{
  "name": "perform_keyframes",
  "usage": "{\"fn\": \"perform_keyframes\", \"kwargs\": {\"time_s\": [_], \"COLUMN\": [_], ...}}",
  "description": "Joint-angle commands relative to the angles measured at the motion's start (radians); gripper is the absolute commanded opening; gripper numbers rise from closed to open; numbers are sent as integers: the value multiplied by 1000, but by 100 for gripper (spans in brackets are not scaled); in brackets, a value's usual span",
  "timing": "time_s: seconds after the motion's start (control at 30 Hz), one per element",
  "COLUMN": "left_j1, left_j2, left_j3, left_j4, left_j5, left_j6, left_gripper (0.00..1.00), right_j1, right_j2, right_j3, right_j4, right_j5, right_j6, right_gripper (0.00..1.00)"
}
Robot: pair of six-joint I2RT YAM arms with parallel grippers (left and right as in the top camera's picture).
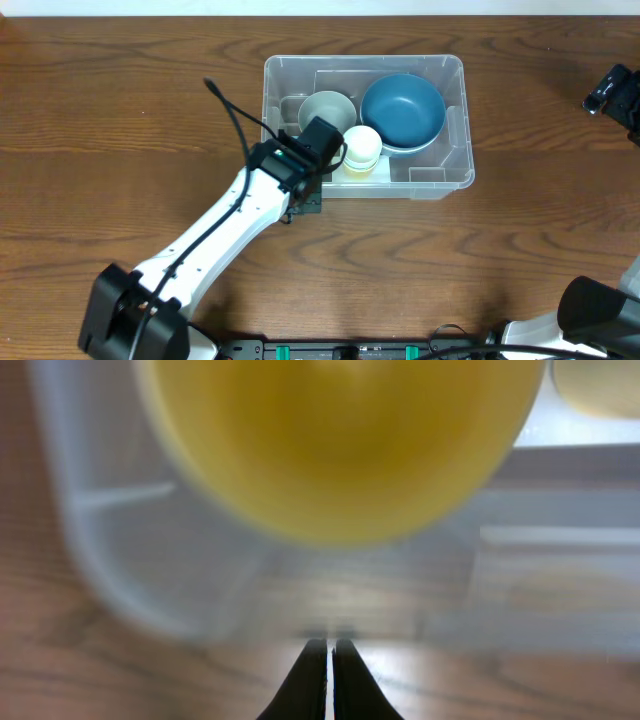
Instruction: Pack container
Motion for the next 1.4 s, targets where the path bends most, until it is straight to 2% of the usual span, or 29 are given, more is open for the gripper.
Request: {"fn": "perform_keyframes", "kwargs": {"time_s": [0.0,0.13,0.23,0.33,0.37,0.53,0.6,0.7,0.73,0.97,1.1,1.37], "left_j1": [2,2,2,2,2,2,2,2,2,2,2,2], "left_j2": [-96,-221,-321,-428,-460,-637,-710,-834,-870,-1092,-1165,-1182], "left_j3": [45,45,45,45,45,45,45,45,45,45,45,45], "left_j4": [-42,-90,-106,-123,-128,-150,-168,-174,-173,-187,-194,-256], "left_j5": [-8,-8,-8,-8,-8,-9,-19,-34,-34,-32,-59,-342], "left_j6": [16,16,16,16,16,19,47,49,49,57,118,220], "left_gripper": [6,8,17,49,56,62,68,88,98,98,98,98], "right_j1": [0,0,0,0,0,0,0,0,0,0,0,0], "right_j2": [-2,-2,-2,-2,-2,-2,-2,-2,-2,-2,-2,-2], "right_j3": [2,2,2,2,2,2,2,2,2,2,2,2], "right_j4": [-1,-1,0,-1,0,-1,-1,-1,0,0,-1,-1], "right_j5": [-4,-4,-4,-4,-4,-4,-4,-4,-4,-4,-4,-4], "right_j6": [-8,-8,-8,-8,-8,-8,-8,-8,-8,-8,-8,-8], "right_gripper": [99,99,99,99,99,99,99,99,99,99,99,99]}}
